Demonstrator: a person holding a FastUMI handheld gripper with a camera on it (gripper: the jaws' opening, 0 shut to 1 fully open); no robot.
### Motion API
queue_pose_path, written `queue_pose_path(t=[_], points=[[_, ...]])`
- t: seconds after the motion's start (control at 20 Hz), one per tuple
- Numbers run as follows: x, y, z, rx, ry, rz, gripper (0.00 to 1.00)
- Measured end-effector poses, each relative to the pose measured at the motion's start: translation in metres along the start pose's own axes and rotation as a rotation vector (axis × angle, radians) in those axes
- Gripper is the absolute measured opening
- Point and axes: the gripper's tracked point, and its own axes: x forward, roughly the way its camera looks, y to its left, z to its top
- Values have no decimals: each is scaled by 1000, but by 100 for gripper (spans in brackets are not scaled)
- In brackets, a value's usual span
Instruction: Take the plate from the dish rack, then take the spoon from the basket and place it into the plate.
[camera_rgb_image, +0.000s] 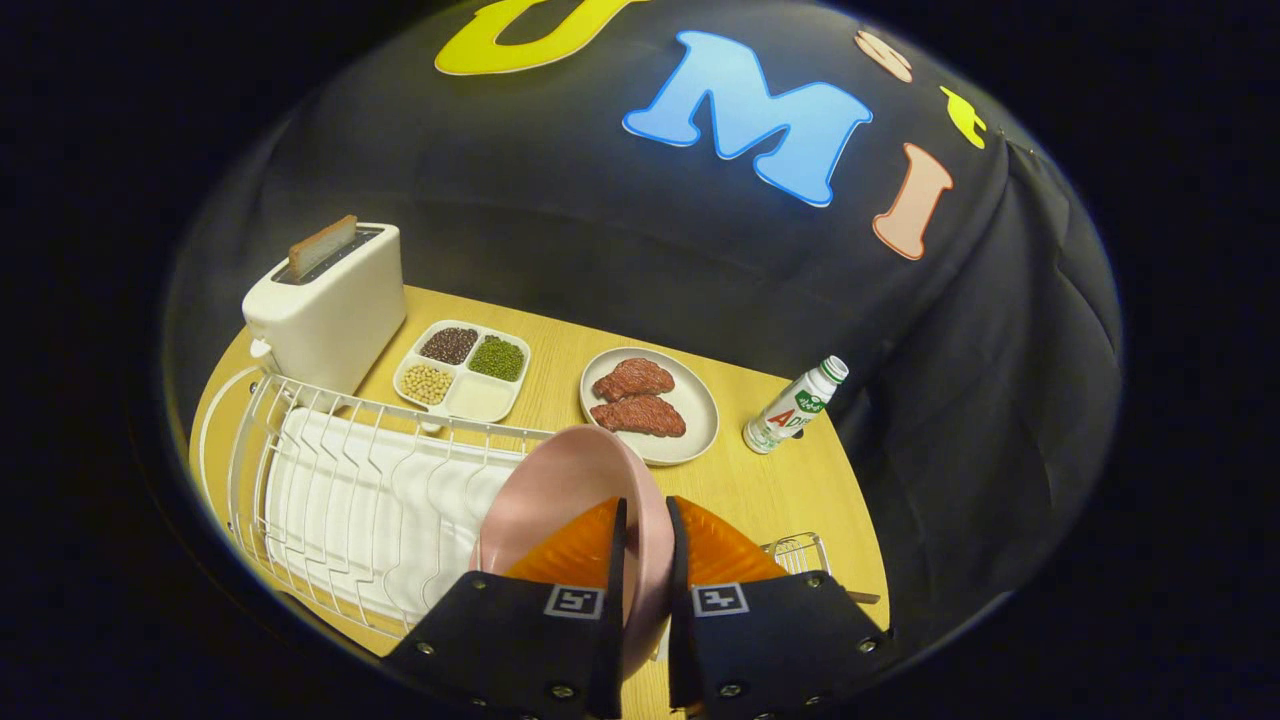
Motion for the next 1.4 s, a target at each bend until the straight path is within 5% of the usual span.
queue_pose_path(t=[0.1,0.5,0.8,1.1,1.4], points=[[-5,0,3,-3,1,-10,10],[-14,9,20,-80,-40,-48,10],[-15,10,56,-250,-148,-156,10],[-33,-7,62,-109,-152,-42,9],[-78,-53,54,88,-210,161,10]])
